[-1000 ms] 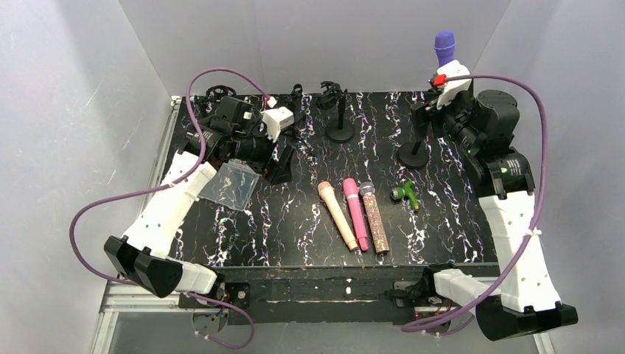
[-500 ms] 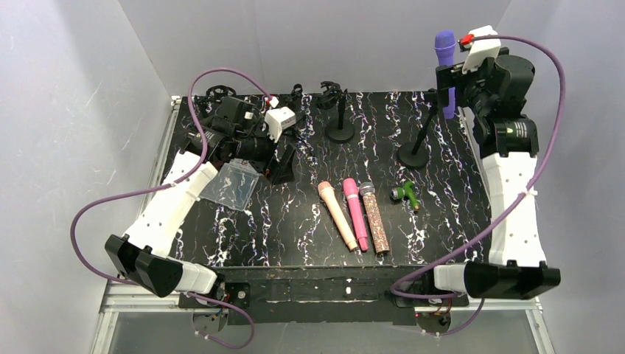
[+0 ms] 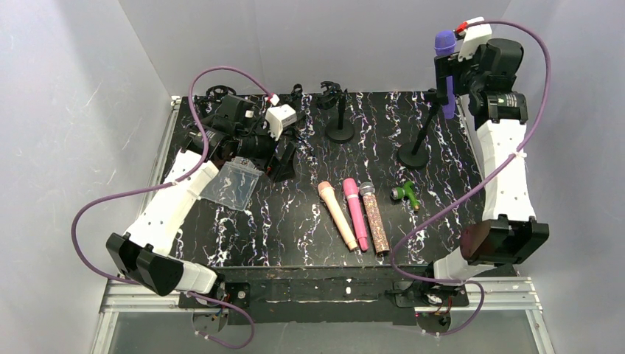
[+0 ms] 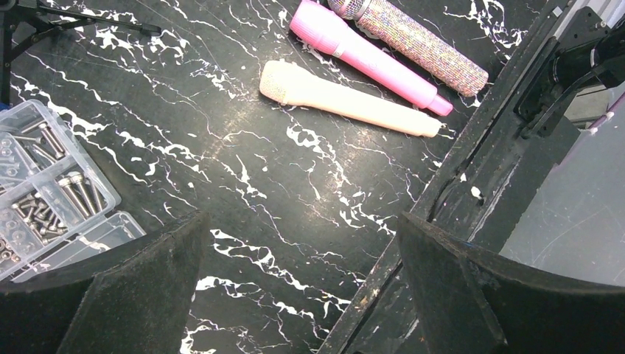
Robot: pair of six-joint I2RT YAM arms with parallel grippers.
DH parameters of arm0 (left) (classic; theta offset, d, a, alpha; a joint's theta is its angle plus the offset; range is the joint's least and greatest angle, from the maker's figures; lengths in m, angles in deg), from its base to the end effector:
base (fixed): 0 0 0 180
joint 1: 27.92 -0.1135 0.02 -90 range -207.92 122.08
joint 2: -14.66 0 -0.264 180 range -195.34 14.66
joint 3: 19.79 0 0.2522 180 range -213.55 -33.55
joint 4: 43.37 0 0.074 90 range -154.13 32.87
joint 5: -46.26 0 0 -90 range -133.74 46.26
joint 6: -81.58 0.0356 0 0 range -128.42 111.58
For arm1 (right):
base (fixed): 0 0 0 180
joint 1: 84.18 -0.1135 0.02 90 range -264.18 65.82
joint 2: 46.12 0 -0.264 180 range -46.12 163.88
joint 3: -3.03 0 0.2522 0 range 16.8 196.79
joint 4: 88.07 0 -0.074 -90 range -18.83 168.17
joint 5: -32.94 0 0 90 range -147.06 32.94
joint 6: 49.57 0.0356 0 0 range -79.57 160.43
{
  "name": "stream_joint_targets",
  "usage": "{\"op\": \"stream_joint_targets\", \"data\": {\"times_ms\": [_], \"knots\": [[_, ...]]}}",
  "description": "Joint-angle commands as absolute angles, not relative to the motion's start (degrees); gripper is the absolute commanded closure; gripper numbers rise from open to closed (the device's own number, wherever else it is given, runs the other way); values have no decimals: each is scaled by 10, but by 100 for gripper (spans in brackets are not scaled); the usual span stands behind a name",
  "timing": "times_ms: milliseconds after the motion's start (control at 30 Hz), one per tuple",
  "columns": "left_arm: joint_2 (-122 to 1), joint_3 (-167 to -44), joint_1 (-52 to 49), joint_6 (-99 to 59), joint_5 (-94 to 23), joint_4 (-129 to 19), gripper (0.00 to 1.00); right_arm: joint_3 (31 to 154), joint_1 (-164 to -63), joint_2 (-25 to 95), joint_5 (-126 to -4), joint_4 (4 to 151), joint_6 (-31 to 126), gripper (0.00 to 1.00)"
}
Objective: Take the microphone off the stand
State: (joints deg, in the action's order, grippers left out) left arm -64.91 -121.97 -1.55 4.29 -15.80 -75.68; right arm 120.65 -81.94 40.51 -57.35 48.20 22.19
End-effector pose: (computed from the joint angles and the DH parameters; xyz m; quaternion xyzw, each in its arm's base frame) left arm 0.2694 -0.1522 0.4523 0.3948 0.6470 -0.2576 0.5993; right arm 0.3273 -0.0126 0.4827 -0.1103 0.7734 -0.1090 0.6147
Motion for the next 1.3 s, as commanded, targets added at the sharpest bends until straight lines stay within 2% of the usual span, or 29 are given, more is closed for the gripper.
{"op": "stream_joint_targets", "data": {"times_ms": [0,633,800,1067,1267], "knots": [[-650,-1214,-18,54,-149,-780,1,1237,-817,421,-600,495,223,4],[-651,-1206,-18,60,-152,-780,1,1128,-813,413,-641,605,236,14],[-651,-1205,-18,61,-151,-781,1,1067,-810,393,-661,676,241,21],[-651,-1211,-18,60,-151,-786,1,1067,-804,402,-662,692,253,30],[-654,-1210,-19,61,-149,-788,1,1076,-800,409,-663,693,254,44]]}}
